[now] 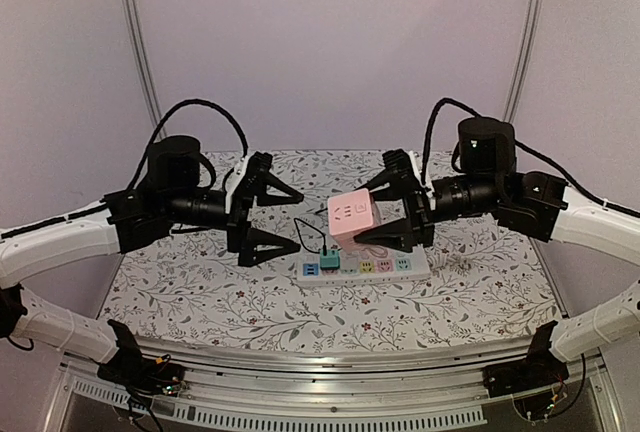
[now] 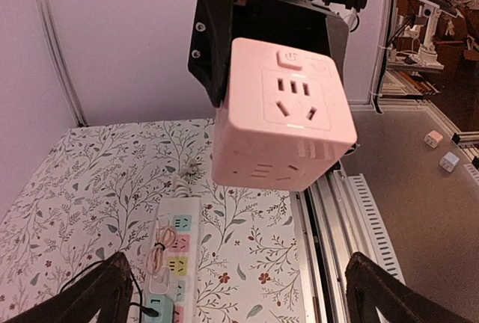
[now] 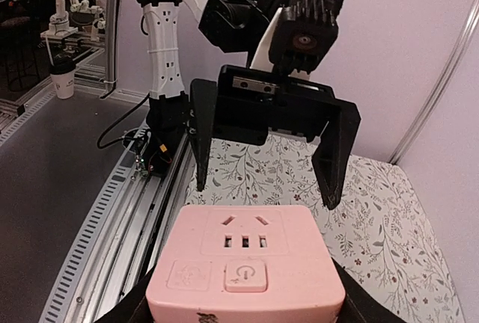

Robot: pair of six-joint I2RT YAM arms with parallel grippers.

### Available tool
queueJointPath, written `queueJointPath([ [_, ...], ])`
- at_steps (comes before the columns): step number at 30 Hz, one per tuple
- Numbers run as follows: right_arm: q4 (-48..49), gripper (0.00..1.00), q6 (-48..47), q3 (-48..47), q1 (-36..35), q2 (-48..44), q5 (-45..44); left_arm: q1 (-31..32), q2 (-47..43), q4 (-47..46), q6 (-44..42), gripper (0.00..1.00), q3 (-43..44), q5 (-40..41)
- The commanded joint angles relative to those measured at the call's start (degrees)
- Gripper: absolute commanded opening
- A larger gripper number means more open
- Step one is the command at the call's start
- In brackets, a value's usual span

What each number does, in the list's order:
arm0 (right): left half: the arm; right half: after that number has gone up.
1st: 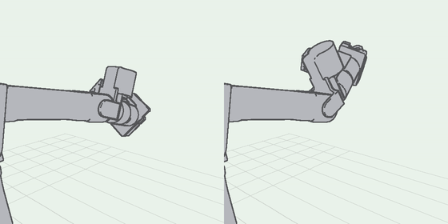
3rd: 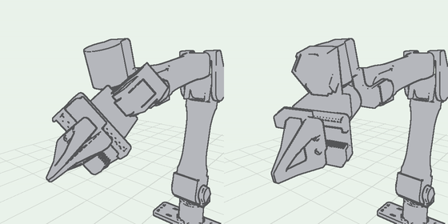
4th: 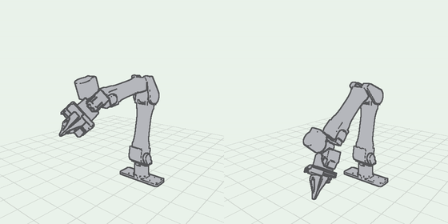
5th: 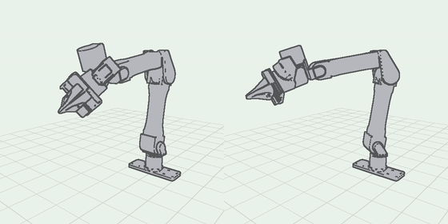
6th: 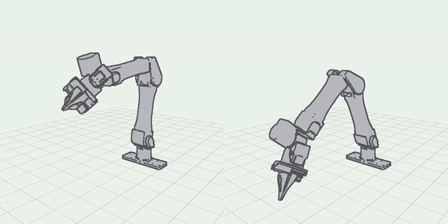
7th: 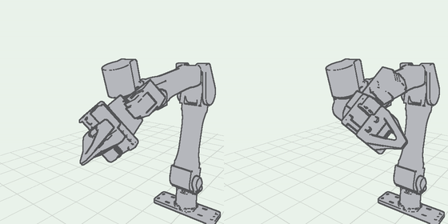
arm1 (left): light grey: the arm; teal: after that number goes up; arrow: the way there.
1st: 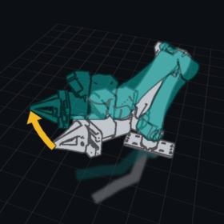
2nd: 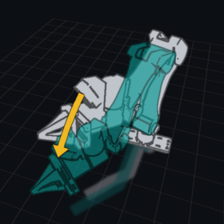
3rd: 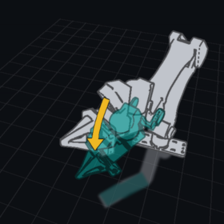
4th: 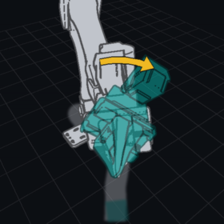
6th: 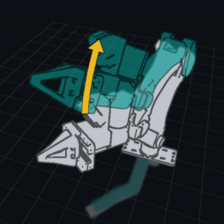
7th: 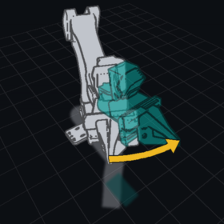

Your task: Insert the plug

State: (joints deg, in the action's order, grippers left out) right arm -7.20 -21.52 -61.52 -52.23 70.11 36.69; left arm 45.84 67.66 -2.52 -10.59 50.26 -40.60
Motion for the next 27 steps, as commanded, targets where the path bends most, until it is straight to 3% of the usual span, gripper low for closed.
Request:
queueJointPath([
  [1, 2.27, 0.00, -9.48, -3.78, 0.16, 2.00, 9.28, 2.50, 2.14, 5.65, 0.53, 0.99, 4.66, -1.01],
  [8, 5.30, 0.00, -8.73, -4.20, 0.11, 3.29, 8.59, 7.81, 3.65, 3.53, -3.52, 1.00, 5.86, 2.16],
  [13, 8.65, 0.00, -6.00, -4.15, 0.11, 4.11, 6.72, 10.51, 5.24, -8.54, -6.04, 0.99, 3.74, 12.83],
  [16, 9.75, 0.00, -4.98, -3.60, 0.13, 4.16, 6.16, 11.16, 5.72, -14.47, -5.51, 0.99, 2.86, 14.22],
  [25, 12.08, 0.00, -3.91, -3.17, 0.11, 4.07, 5.16, 11.78, 6.15, -16.41, -9.18, 0.62, 1.50, 10.60],
  [27, 12.12, 0.00, -3.96, -3.09, 0.14, 4.03, 4.70, 11.73, 6.09, -16.60, -9.81, 0.60, 1.64, 9.93],
])
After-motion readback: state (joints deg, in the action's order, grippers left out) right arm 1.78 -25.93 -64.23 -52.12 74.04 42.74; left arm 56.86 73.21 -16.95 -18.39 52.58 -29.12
